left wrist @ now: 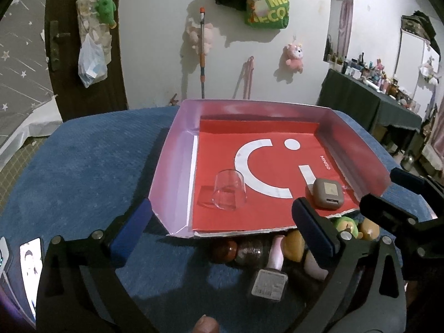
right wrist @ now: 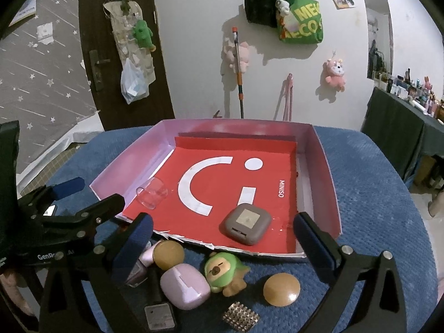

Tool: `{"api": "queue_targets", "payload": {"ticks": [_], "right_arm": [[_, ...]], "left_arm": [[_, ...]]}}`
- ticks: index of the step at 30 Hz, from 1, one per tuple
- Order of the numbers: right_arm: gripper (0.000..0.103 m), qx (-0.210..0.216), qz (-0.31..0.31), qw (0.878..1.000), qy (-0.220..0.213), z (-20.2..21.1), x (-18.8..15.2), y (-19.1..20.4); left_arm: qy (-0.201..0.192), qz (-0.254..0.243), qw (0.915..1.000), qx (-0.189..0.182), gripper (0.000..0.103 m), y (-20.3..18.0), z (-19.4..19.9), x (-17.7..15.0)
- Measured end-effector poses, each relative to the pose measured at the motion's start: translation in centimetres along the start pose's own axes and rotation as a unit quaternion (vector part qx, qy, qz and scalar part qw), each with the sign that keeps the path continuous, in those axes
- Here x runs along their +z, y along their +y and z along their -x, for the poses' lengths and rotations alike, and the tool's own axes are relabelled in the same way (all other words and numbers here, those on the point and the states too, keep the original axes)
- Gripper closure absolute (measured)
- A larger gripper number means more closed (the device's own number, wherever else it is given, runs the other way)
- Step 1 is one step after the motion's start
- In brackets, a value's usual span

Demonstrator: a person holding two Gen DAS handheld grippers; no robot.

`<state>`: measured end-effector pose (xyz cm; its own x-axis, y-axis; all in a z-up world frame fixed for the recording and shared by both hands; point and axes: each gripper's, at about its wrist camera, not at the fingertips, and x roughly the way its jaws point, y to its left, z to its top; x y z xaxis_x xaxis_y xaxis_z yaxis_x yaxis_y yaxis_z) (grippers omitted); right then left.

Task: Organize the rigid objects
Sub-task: 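Withdraw both open tools from the box back toward the remaining items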

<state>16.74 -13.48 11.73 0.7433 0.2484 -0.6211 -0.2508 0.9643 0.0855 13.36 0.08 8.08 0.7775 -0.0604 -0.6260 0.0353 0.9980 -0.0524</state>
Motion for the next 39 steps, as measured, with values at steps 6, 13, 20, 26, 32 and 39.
{"api": "queue_targets", "payload": {"ticks": [6,13,20,26,32,39], "right_arm": [[0.000,0.002,0.001,1.000,-0.022,1.4,-0.8,0.4],[0.000,0.007,-0.004,0.999,-0.044,2.9,-1.9,0.4],[0.000,0.003,-0.004,0.998,-0.065,4.4,-3.1,0.9],[0.000,-0.007,-0.002,0.997,-0.072,5.3,-4.3,1.4],[0.000,-0.010,-0.007,0.998,-0.067,5.7,-5.6,1.5],[0.000,-0.008,-0.017,0.998,-0.061,6.0,-6.8,1.1]], "left_arm": [[0.002,-0.006,1.0000,-0.005,0.000,-0.4,0.9,-1.1],[0.004,-0.002,1.0000,-0.008,0.000,-0.3,1.6,-2.3],[0.001,-0.001,1.0000,-0.007,0.000,-0.6,2.3,-3.4],[-0.005,-0.006,1.0000,-0.002,0.000,-1.1,3.3,-4.3],[-0.004,-0.010,0.9999,-0.003,0.000,-1.6,3.9,-5.0],[0.001,-0.008,0.9999,-0.009,0.000,-1.8,4.5,-5.8]]}}
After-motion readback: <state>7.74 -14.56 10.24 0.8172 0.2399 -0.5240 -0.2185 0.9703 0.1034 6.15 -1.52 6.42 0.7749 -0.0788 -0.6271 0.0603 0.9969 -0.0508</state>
